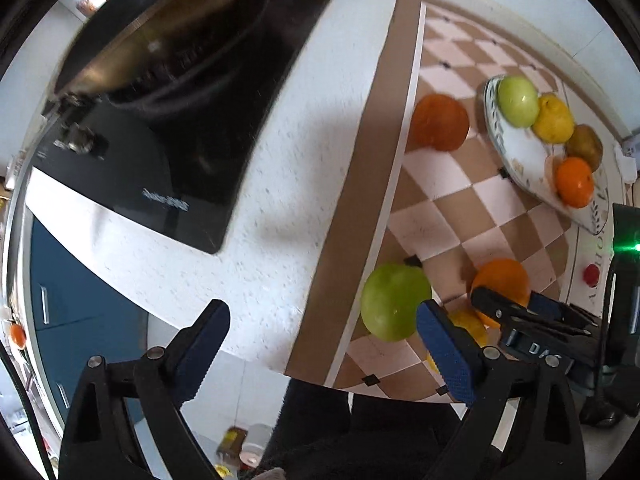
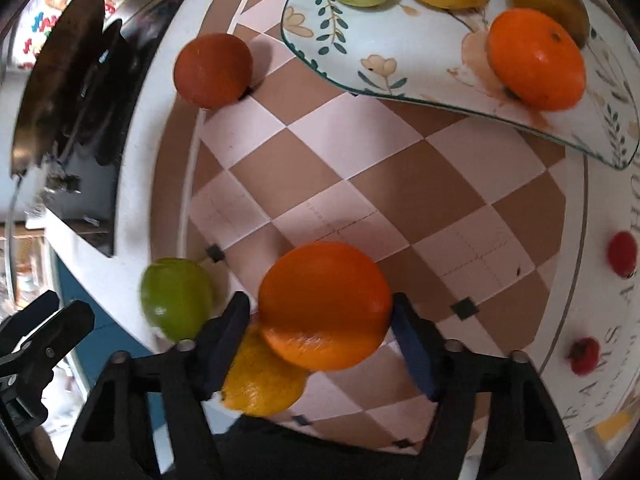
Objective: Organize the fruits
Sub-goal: 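Grasp another orange with right tool while left tool grasps a green lime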
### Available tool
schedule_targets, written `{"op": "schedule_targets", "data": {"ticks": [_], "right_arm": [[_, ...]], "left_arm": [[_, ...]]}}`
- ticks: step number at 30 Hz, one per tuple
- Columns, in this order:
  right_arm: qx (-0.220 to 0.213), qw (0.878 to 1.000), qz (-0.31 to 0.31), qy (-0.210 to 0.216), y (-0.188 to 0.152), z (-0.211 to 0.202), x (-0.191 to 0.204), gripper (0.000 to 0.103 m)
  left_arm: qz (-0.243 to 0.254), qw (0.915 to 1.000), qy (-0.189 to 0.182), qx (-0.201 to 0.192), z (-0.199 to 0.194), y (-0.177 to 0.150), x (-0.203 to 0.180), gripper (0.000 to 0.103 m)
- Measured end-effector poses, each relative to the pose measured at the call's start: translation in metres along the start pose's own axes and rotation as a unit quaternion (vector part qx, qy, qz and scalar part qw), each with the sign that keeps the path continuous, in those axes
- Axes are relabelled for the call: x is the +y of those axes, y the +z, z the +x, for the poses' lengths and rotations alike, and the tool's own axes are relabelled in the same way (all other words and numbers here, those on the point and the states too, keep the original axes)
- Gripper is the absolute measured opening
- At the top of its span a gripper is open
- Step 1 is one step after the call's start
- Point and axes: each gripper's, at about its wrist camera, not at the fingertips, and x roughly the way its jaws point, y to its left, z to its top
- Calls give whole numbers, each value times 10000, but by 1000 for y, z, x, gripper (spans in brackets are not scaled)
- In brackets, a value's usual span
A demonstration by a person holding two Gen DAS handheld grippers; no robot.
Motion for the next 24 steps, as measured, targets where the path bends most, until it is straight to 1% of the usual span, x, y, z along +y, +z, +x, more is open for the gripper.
{"op": "schedule_targets", "data": {"ticks": [2, 3, 6, 10, 12, 14, 15, 16, 17, 19, 22, 24], "right_arm": [[-15, 10000, 22, 6, -1, -1, -2, 68], [-55, 9999, 20, -91, -3, -6, -6, 68], [-180, 9996, 82, -187, -7, -17, -17, 68], [-171, 9991, 291, -246, -15, -28, -40, 68], [-160, 9988, 362, -289, -15, -28, -49, 68], [-125, 9983, 475, -305, -17, -25, -57, 68], [-114, 9980, 549, -280, -18, -22, -61, 68], [-112, 9979, 583, -251, -19, -21, -63, 68], [-104, 9978, 617, -230, -20, -20, -66, 68], [-121, 9973, 709, -165, -22, -18, -70, 69], [-87, 9963, 849, -16, -24, -19, -78, 69], [-34, 9957, 927, 72, -26, -21, -85, 69]], "left_arm": [[79, 9999, -59, 108, 8, 1, -4, 95], [105, 9998, -94, 158, 11, 1, -7, 95], [215, 9986, -311, 378, 25, 3, -16, 95], [301, 9956, -560, 689, 48, 8, -29, 95], [354, 9945, -585, 793, 58, 10, -33, 95], [475, 9933, -638, 836, 68, 12, -39, 88], [532, 9930, -620, 856, 71, 12, -39, 76], [621, 9916, -679, 912, 75, 12, -43, 66], [622, 9904, -803, 937, 77, 12, -44, 62], [605, 9896, -917, 928, 78, 12, -47, 54], [699, 9909, -813, 810, 75, 11, -53, 54], [685, 9911, -822, 795, 74, 11, -55, 54]]}}
